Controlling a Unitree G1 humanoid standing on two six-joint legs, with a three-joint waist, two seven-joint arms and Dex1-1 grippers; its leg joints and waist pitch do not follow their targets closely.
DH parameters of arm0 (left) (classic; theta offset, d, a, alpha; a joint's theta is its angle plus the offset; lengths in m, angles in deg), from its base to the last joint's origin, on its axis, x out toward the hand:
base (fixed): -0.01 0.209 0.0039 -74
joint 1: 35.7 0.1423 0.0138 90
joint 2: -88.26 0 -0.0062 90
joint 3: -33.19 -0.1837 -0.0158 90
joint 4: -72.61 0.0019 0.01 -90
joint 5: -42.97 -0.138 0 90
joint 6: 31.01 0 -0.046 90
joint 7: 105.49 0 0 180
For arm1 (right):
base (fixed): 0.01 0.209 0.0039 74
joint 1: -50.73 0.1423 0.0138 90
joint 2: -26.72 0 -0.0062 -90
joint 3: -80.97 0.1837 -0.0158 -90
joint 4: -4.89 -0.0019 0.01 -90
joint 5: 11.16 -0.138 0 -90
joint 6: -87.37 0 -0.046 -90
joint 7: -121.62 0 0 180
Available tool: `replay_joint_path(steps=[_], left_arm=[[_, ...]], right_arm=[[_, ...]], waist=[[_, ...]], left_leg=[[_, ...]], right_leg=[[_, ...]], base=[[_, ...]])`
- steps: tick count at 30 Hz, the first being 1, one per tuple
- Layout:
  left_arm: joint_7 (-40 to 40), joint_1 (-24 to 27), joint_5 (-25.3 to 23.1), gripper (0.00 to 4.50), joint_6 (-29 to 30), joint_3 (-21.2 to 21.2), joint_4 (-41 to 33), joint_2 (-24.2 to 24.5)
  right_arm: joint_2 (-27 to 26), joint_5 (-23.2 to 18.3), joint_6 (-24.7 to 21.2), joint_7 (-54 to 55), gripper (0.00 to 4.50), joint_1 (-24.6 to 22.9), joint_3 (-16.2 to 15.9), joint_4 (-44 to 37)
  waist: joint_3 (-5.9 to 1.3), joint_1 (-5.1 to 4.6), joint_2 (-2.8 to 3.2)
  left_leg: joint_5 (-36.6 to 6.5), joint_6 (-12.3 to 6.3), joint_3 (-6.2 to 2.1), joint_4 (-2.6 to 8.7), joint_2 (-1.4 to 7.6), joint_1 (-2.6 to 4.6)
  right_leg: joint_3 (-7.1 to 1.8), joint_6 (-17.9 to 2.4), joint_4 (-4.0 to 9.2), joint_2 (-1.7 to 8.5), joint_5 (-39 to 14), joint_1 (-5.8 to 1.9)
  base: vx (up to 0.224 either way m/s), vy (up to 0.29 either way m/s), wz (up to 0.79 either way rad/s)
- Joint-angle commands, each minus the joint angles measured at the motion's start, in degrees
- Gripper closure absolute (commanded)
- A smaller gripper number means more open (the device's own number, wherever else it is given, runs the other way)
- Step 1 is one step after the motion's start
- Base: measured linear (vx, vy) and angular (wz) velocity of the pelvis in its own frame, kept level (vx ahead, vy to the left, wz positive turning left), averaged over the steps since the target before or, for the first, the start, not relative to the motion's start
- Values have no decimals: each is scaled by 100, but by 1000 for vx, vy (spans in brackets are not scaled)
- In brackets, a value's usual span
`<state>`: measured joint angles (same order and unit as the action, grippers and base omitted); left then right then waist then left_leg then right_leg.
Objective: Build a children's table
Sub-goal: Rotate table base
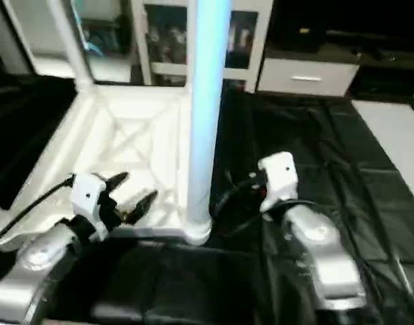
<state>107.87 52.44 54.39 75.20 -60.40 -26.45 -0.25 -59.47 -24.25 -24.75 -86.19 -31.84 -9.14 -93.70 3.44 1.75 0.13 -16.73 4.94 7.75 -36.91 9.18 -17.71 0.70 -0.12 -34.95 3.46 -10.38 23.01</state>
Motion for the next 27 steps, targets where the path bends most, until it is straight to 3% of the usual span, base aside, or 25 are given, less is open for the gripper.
replay_joint_path(steps=[1, 3, 6, 9, 11, 13, 16, 17, 19, 21, 25, 27], left_arm=[[462, -184, 156, 7, 154, -64, 139, 182], [1215, -464, 433, 7, 334, -139, 311, 593], [1738, -665, 499, 7, 446, -273, 459, 879], [2530, -1215, 199, 7, 424, -741, 1006, 1275], [2574, -1283, 154, 7, 374, -786, 1087, 1295], [2822, -1513, 67, 7, 345, -948, 1350, 1357], [3176, -1917, -172, 7, 240, -1266, 1755, 1495], [3176, -1917, -172, 7, 240, -1266, 1755, 1495], [3239, -2014, -224, 7, 162, -1341, 1849, 1517], [3609, -2296, -422, 7, -58, -1600, 2179, 1581], [3766, -2364, -483, 41, -131, -1713, 2204, 1613], [3943, -2359, -361, 57, 74, -1766, 1987, 1664]], right_arm=[[205, -166, -67, -390, 141, 38, 193, -179], [684, -332, -103, -1020, 141, 43, 282, -150], [1036, -386, -82, -1424, 141, 28, 228, -100], [1582, -417, -39, -2157, 141, 22, -32, -87], [1627, -429, -38, -2227, 141, 23, -57, -93], [1768, -437, -70, -2476, 141, 33, -189, -181], [1987, -498, -142, -2833, 141, 36, -361, -386], [1987, -498, -142, -2833, 141, 36, -361, -386], [2024, -521, -151, -2890, 141, 46, -381, -415], [2033, -521, -190, -2988, 141, 183, -468, -418], [2041, -533, -212, -3014, 141, 222, -480, -457], [2084, -563, -219, -3035, 141, 206, -480, -481]], waist=[[-203, -66, 56], [-227, -49, 35], [-236, -33, 18], [-266, -37, 1], [-286, -30, 15], [-294, -32, 0], [-355, -15, -62], [-355, -15, -62], [-388, 1, -41], [-410, 3, -43], [-403, 16, -50], [-379, 19, -42]], left_leg=[[-1781, -156, -68, 653, 215, -52], [-1490, -188, -55, 643, 213, -99], [-1361, -246, -33, 630, 208, -101], [-957, -330, -7, 606, 220, -134], [-869, -370, 14, 589, 224, -121], [-743, -374, 11, 596, 238, -157], [-314, -491, 51, 552, 259, -154], [-314, -491, 51, 552, 259, -154], [95, -582, 61, 530, 259, -174], [254, -675, 68, 517, 248, -170], [391, -716, 75, 504, 269, -200], [123, -600, 84, 531, 286, -192]], right_leg=[[-140, -607, 553, 277, -2975, -169], [-174, -692, 526, 300, -2718, -185], [-181, -775, 521, 302, -2657, -180], [-194, -937, 471, 320, -2299, -214], [-189, -1009, 470, 317, -2189, -205], [-186, -1077, 457, 330, -2062, -243], [-186, -1265, 373, 323, -1377, -254], [-186, -1265, 373, 323, -1377, -254], [-176, -1483, 300, 337, -733, -284], [-172, -1547, 281, 329, -513, -287], [-173, -1644, 258, 353, -318, -292], [-170, -1645, 297, 356, -676, -286]], base=[[-82, 7, -2], [-58, 1, -1], [0, 0, 0], [0, 0, 0], [0, 0, 0], [0, 0, 0], [0, 0, 0], [0, 0, 0], [26, -1, 1], [0, 0, 0], [0, 0, 0], [0, 0, 0]])
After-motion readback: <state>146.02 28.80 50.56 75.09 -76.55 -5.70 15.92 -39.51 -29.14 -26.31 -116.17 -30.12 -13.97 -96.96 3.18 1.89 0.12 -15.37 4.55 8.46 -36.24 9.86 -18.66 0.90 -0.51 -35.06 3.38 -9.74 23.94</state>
